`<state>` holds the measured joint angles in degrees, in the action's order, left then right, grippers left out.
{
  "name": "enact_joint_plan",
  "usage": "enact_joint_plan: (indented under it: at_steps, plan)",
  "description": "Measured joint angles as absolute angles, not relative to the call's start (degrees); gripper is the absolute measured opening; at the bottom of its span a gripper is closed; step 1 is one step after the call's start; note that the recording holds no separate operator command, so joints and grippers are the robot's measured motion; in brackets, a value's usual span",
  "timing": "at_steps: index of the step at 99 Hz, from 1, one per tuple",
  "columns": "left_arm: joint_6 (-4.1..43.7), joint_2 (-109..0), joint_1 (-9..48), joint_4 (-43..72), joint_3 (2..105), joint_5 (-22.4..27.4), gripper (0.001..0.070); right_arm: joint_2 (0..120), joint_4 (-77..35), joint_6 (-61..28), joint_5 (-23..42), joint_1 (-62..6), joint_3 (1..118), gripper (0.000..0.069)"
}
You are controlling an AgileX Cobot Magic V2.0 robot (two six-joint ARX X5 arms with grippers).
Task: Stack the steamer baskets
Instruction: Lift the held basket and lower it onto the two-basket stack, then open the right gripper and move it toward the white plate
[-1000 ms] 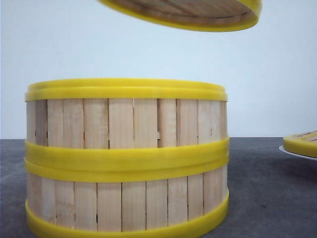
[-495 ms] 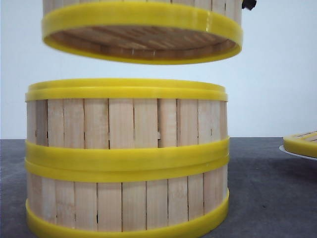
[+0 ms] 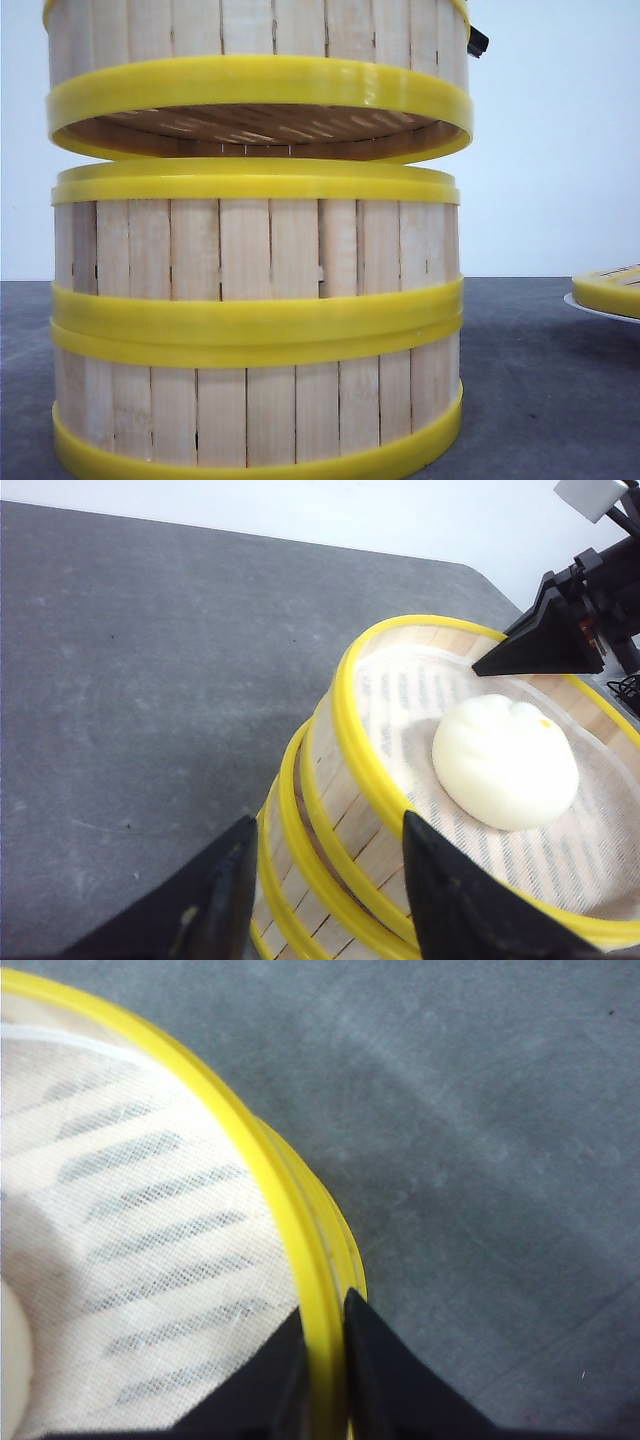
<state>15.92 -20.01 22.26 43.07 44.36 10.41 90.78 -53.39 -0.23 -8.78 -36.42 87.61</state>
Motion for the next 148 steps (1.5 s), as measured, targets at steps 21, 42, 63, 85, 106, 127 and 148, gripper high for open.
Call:
enact_joint_plan:
  at_steps: [21, 42, 63, 85, 106, 127, 148]
  plan:
    - [15.92, -20.01, 22.26, 43.07, 44.36, 10.41, 0.0269, 90.78, -53.34, -0.23, -8.69, -36.60, 87.61, 0.0028]
    - [15.90, -20.01, 22.26, 43.05, 44.36, 10.41, 0.0269, 91.00, -52.90, -0.21, -8.40, -36.64, 87.61, 0.0028]
    - [15.92, -20.01, 22.26, 43.09, 44.36, 10.41, 0.0269, 93.86, -52.80, -0.23, -8.34, -36.77, 87.61, 0.0027]
    - [15.90, -20.01, 22.26, 43.35, 44.36, 10.46, 0.0269, 93.91, -52.77, -0.23, -7.25, -36.82, 87.61, 0.0027]
    - [15.90, -20.01, 22.26, 43.40, 44.36, 10.46, 0.0269, 93.91, -53.80, -0.23, -7.11, -36.80, 87.61, 0.0029]
    - [15.92, -20.01, 22.26, 43.40, 44.36, 10.44, 0.0269, 93.91, -54.04, -0.21, -7.33, -36.77, 87.61, 0.0240]
    - [15.92, -20.01, 22.26, 43.42, 44.36, 10.46, 0.0269, 93.23, -53.06, -0.23, -7.35, -36.34, 87.61, 0.0279]
